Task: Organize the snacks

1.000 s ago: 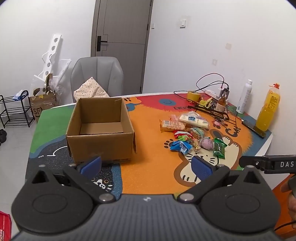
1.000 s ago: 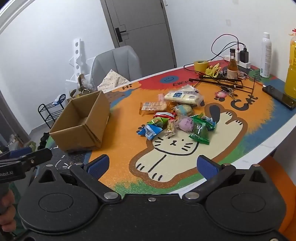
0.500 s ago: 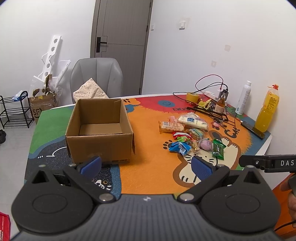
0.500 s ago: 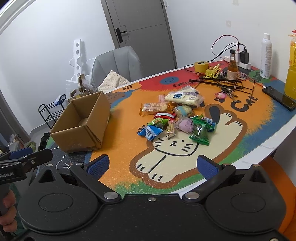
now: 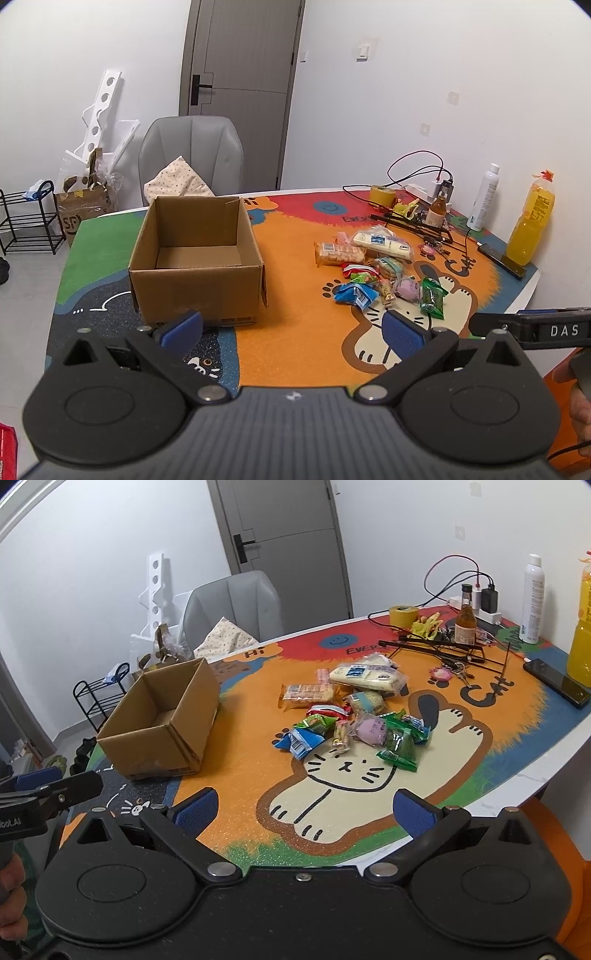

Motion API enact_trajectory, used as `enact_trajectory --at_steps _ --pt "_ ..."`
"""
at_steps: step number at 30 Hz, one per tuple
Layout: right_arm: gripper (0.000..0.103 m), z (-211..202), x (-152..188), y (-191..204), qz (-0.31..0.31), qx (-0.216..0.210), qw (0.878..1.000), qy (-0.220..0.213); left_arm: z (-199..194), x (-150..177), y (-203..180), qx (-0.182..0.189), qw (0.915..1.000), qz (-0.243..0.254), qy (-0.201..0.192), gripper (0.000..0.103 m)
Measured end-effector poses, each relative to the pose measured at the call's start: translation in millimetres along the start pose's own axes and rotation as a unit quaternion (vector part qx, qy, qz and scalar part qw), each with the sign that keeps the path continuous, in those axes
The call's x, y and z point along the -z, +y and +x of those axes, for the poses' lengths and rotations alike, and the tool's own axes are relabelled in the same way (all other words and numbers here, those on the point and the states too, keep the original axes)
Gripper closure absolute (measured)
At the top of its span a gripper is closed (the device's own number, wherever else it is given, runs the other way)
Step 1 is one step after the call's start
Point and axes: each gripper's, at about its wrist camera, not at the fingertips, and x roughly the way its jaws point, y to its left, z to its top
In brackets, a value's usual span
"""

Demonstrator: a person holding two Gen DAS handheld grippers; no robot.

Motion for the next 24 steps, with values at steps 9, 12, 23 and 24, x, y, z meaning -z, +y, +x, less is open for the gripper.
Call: enact_trajectory --at_steps 9,12,23,24 --pt "0.000 -5.1 -2.5 -2.6 0.007 0.001 1.000 -0.009 0.7 0.7 2.1 0.004 1.0000 -0.005 -0.004 0.000" --pt "0.000 -7.0 -3.0 -2.0 0.005 0.002 1.000 -0.012 -1.8 0.1 3.6 0.003 1.0000 -0.005 -0.007 0.000" --pt "0.000 -7.7 -3.4 -1.0 0.004 0.002 1.000 -0.014 -4.2 -0.1 4.1 0.003 0.9999 -0.006 -0.011 0.000" --pt "0.000 -7.4 -3.5 -1.0 0.004 0.002 1.000 -0.013 -4.7 0.1 4.4 0.003 0.9999 -0.006 -0.011 0.000"
